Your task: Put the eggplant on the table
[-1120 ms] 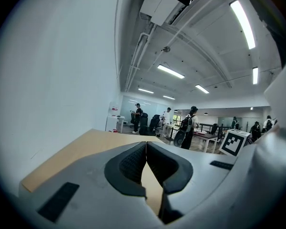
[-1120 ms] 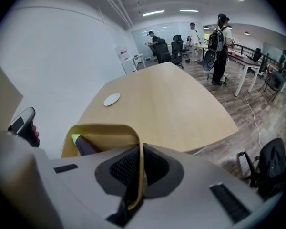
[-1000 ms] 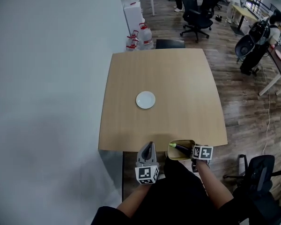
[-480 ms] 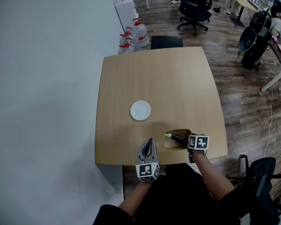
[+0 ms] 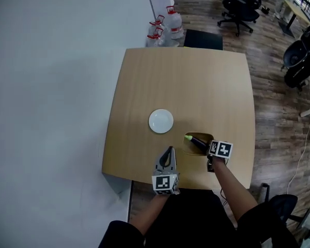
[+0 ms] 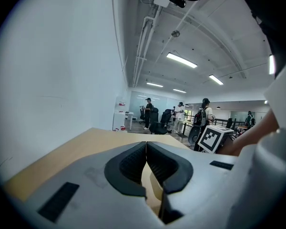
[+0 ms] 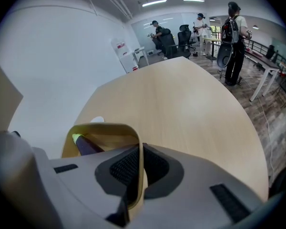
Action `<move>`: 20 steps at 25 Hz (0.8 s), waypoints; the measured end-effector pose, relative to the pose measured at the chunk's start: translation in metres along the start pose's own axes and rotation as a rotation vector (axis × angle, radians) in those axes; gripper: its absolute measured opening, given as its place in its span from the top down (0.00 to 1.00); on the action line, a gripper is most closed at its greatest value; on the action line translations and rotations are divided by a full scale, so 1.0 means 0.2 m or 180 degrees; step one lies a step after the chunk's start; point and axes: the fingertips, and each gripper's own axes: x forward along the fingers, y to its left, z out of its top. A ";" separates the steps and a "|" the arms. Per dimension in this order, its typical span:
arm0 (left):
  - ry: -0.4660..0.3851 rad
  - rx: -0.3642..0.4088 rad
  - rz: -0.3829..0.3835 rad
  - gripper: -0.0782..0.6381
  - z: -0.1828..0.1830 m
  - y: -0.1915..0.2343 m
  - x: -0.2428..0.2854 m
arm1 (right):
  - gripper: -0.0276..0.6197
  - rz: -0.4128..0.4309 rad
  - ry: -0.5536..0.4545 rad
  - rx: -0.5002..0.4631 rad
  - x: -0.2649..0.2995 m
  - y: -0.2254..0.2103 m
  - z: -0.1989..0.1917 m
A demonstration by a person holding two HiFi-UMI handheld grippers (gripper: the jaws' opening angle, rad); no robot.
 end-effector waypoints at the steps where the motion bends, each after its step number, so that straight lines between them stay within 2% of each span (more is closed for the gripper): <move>1: 0.0010 -0.0004 0.0024 0.87 -0.01 0.00 0.01 | 0.86 0.0006 0.0010 -0.0002 0.03 0.00 0.02; 6: 0.0005 -0.0024 0.0157 0.87 0.00 0.01 0.08 | 0.86 -0.0005 0.0075 -0.0068 0.16 0.00 0.14; 15: 0.0282 -0.0091 0.0300 0.87 -0.15 0.01 0.14 | 0.86 -0.0128 0.0140 -0.0107 0.41 0.00 0.27; 20: 0.0289 -0.0093 0.0375 0.87 -0.16 0.09 0.22 | 0.86 -0.0174 0.0209 -0.0160 0.60 0.04 0.32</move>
